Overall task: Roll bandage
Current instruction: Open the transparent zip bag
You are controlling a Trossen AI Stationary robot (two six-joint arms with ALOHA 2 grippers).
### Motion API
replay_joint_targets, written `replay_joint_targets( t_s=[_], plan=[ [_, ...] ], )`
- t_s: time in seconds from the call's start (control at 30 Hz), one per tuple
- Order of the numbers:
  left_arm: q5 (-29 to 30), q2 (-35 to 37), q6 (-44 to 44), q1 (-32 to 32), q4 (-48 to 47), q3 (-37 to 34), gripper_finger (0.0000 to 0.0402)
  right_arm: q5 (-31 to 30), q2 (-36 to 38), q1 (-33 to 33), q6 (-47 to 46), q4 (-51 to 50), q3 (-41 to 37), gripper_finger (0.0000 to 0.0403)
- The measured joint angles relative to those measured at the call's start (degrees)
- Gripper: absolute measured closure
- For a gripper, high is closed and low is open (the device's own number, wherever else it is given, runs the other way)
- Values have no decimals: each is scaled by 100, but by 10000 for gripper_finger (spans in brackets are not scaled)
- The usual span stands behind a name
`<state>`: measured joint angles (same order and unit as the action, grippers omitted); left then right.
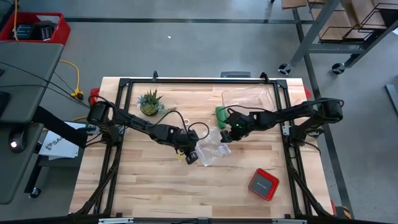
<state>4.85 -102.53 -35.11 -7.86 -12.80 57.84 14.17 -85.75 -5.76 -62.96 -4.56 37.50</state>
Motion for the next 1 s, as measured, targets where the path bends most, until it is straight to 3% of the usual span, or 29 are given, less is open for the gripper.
replay_joint_targets(
  t_s=[0.27, 0.63, 1.0],
  plan=[
    [-112, -371, -744, -172, 4, -3, 402, -198, -715, 15, -4, 401, -7, 222],
    [-98, -397, -980, -192, 22, 4, 402, -189, -724, 52, -155, 1194, -7, 224],
    [61, -401, -972, -197, 61, 0, 402, -544, -726, 296, -250, 1343, -7, 278]
  ],
)
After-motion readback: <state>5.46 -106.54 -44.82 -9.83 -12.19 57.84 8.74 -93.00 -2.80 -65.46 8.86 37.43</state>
